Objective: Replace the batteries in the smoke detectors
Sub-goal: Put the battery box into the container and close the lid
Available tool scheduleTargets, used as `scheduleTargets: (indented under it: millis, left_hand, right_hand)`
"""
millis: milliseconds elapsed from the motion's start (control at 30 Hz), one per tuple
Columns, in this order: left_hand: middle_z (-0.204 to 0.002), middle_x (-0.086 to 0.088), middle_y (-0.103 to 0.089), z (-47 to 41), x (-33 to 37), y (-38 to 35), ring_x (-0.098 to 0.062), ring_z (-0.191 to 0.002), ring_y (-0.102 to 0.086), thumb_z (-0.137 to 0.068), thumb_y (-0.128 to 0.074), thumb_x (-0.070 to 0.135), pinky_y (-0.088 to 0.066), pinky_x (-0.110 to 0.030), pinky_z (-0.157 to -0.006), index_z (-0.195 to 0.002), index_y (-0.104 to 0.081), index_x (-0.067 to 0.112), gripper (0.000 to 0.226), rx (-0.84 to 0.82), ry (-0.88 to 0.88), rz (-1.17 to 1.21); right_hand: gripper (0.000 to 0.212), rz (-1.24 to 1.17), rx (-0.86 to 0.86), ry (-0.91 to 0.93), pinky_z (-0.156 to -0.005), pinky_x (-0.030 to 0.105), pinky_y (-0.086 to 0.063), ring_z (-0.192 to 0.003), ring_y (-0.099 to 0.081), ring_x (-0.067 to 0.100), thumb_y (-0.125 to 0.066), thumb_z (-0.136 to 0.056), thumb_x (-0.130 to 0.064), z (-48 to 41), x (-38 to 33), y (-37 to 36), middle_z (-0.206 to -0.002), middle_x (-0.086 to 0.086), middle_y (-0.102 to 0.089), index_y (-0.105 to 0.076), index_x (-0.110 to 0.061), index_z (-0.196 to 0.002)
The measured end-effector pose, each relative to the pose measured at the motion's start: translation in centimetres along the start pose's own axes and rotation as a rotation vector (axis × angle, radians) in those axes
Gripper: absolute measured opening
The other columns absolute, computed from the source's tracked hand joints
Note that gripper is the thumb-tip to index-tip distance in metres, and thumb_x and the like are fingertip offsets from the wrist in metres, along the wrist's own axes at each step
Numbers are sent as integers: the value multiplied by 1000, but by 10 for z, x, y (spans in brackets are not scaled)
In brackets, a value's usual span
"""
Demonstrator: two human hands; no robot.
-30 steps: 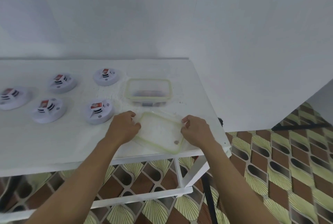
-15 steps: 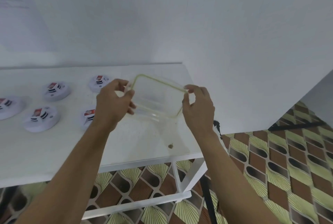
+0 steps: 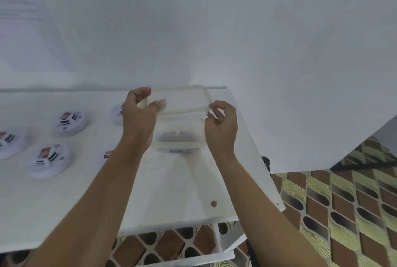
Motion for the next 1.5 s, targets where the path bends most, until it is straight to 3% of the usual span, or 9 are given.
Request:
scheduleTargets:
  millis: [100,300,467,600,900,1133,1267,1400,1500]
  left_hand:
    - [-136,6,-48,-24,-6,-1,-9,-127,-46,-81,-79,15,-40,-42,-111,-127,-51,27,55,-11,-26,-76]
    - [-157,-3,-30,-79,-24,-18,-5,-137,-32,-83,-76,9,-33,-25,-110,-151,-29,11,83,-90,30,-2]
    - [-147,-3,-47,-126,-28,-22,-10,-120,-50,-90,-70,18,-39,-30,-108,-149,-38,12,67,-55,9,-232]
    - [-142,-4,-54,-149,-28,-22,-21,-130,-50,-88,-72,32,-37,-38,-113,-146,-42,10,69,-11,-13,-457]
    - [-134,-10,-59,-162,-66,-22,-29,-127,-51,-89,-69,38,-39,-37,-107,-141,-48,4,66,-71,40,-639]
    - [-132,-6,-61,-160,-89,-23,-24,-121,-55,-87,-70,41,-42,-37,-101,-138,-54,12,61,-76,109,-593]
    - [-130,-5,-61,-159,-91,-30,-14,-104,-53,-88,-70,39,-40,-29,-93,-137,-53,12,59,-90,106,-550]
    - [-131,-3,-60,-160,-96,-32,-10,-101,-50,-88,-70,37,-41,-28,-92,-138,-52,14,57,-88,111,-515]
    - [-131,-6,-60,-162,-96,-33,-13,-104,-53,-87,-71,40,-43,-33,-96,-136,-54,14,57,-84,97,-530]
  right_hand:
    - [33,-67,5,-264,-88,23,-51,-104,-65,3,-61,-89,-6,-21,33,-9,-123,-15,-58,-59,-21,-118]
    - [58,-220,-29,-631,-96,32,-52,-108,-66,22,-70,-94,-20,-73,91,-40,-138,12,-55,-42,-9,-143]
    - [32,4,-86,-572,-100,42,-54,-88,-70,17,-76,-89,-18,-112,106,-56,-101,6,-73,-67,-4,-116]
    - [65,255,-92,-511,-94,41,-58,-102,-68,23,-85,-78,-32,-136,105,-57,-111,5,-66,-60,-4,-132]
    - [69,545,-219,-524,-96,40,-53,-99,-67,26,-81,-81,-29,-148,118,-59,-119,16,-69,-55,8,-133]
    - [26,562,-220,-615,-58,31,-34,-68,-39,21,-75,-76,-21,-145,127,-53,-79,9,-49,-57,-3,-71]
    - [52,528,-254,-663,-63,27,-51,-74,-52,21,-70,-84,-22,-145,138,-47,-85,15,-55,-59,17,-117]
    - [43,507,-286,-700,-85,37,-58,-78,-59,18,-68,-88,-21,-144,152,-44,-96,12,-62,-63,8,-118]
    - [36,512,-268,-635,-77,33,-54,-82,-58,17,-66,-89,-25,-147,152,-45,-100,2,-61,-63,-6,-121]
Point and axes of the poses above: each hand's wrist, its own z-axis away from the middle knuckle, its own y-axis out of the back of the hand, x = y × z, the point moved 9 cm from there along -z, towards the middle knuckle
